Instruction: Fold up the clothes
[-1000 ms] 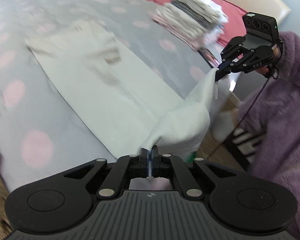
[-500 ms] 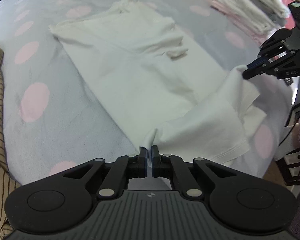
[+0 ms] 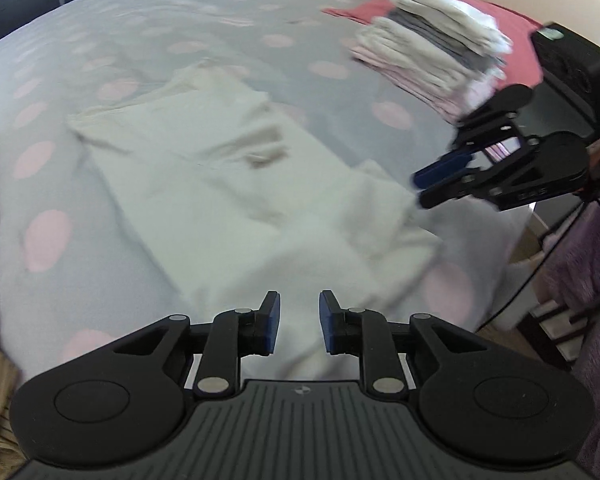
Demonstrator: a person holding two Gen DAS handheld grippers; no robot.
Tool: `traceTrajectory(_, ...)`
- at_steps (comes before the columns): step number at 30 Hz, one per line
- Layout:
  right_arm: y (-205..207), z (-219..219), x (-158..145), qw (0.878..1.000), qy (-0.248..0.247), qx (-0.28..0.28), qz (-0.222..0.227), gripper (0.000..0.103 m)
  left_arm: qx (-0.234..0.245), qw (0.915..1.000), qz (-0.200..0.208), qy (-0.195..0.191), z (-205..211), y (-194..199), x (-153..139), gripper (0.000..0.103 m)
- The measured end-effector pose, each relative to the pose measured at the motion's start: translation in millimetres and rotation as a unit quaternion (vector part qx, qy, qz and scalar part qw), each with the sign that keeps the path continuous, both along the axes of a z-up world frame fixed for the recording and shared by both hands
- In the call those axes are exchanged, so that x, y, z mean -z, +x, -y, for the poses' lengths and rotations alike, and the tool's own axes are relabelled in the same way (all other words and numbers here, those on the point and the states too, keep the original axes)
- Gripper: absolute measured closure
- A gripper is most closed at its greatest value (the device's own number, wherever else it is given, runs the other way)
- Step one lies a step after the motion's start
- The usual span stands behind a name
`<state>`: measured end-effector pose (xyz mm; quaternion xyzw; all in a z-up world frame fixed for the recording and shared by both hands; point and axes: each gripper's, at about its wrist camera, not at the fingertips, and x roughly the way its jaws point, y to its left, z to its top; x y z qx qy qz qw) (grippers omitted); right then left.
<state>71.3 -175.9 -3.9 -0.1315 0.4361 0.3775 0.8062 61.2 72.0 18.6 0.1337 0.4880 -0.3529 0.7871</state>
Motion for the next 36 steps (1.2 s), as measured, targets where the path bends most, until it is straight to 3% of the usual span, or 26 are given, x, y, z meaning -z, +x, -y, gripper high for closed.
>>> traceTrajectory(4,-17.9,-11.8,20.3,1.0,-0.014,0.006,0.005,0.089,0.024,0.9994,0.023,0.013,25.1,-28.5,20.6,0.084)
traceTrajectory(10,-23.8,-23.9,62.9,0.998,-0.038,0.05,-0.015,0.088,-0.026,0.9989,0.029,0.027,37.8,-32.1,59.3,0.084)
traceTrajectory(14,-30.7,-36.8,65.5,0.997,-0.032,0.061,0.027,0.086,-0.053,0.9974,0.042,0.025,38.4,-32.8,69.7,0.084)
traceTrajectory(18,-23.7,-42.1,56.5,0.992,0.007,0.103,0.069,0.087,-0.08,0.9948,0.063,-0.002,36.3,-28.1,64.3,0.083)
traceTrajectory(24,5.2,-50.9,37.0,0.986,0.021,0.128,0.109,0.087,-0.113,0.9867,0.113,-0.028,30.2,0.3,40.5,0.083)
traceTrajectory(27,27.1,-52.5,28.0,0.982,0.033,0.142,0.12,0.087,-0.146,0.9802,0.128,-0.038,22.2,22.9,31.4,0.083)
traceTrajectory(34,74.2,-60.4,11.5,0.975,0.061,0.169,0.133,0.087,-0.19,0.9575,0.206,-0.067,15.4,59.2,-8.6,0.083)
traceTrajectory(36,80.9,-58.2,3.7,0.972,0.072,0.177,0.137,0.087,-0.202,0.9541,0.208,-0.076,12.3,65.0,-16.4,0.083)
